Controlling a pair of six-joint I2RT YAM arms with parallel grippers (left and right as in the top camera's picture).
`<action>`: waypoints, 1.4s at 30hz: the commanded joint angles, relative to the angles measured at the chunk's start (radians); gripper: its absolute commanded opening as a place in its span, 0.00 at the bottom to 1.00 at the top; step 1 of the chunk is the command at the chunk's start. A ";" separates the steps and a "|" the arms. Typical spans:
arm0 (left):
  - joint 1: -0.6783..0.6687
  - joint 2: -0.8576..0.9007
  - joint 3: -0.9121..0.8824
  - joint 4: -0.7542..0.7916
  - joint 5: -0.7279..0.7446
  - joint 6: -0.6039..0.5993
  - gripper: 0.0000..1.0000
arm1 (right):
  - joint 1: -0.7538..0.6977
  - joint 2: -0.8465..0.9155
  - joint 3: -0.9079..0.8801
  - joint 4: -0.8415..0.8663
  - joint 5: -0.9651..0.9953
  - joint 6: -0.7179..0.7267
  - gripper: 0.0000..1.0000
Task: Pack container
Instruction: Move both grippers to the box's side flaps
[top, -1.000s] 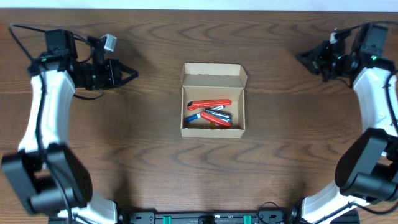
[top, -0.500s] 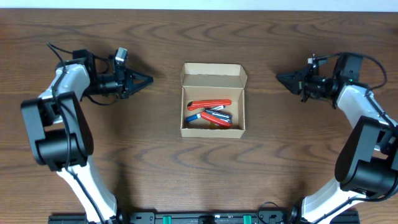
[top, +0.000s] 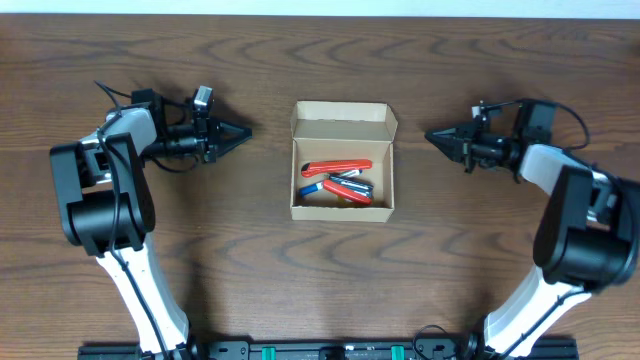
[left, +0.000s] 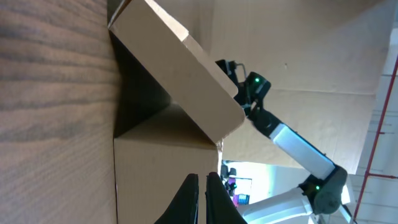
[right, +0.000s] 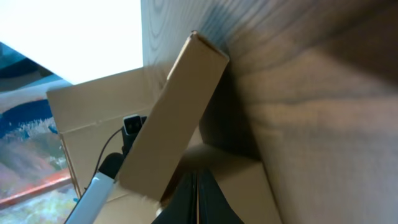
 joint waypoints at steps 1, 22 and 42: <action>-0.011 0.021 0.001 0.090 0.002 -0.153 0.06 | 0.042 0.069 -0.005 0.085 -0.052 0.100 0.01; -0.050 0.076 0.001 0.613 -0.024 -0.681 0.06 | 0.119 0.198 -0.004 0.341 -0.024 0.285 0.01; -0.134 0.216 0.002 0.948 0.020 -0.955 0.06 | 0.131 0.198 -0.004 0.409 -0.017 0.293 0.01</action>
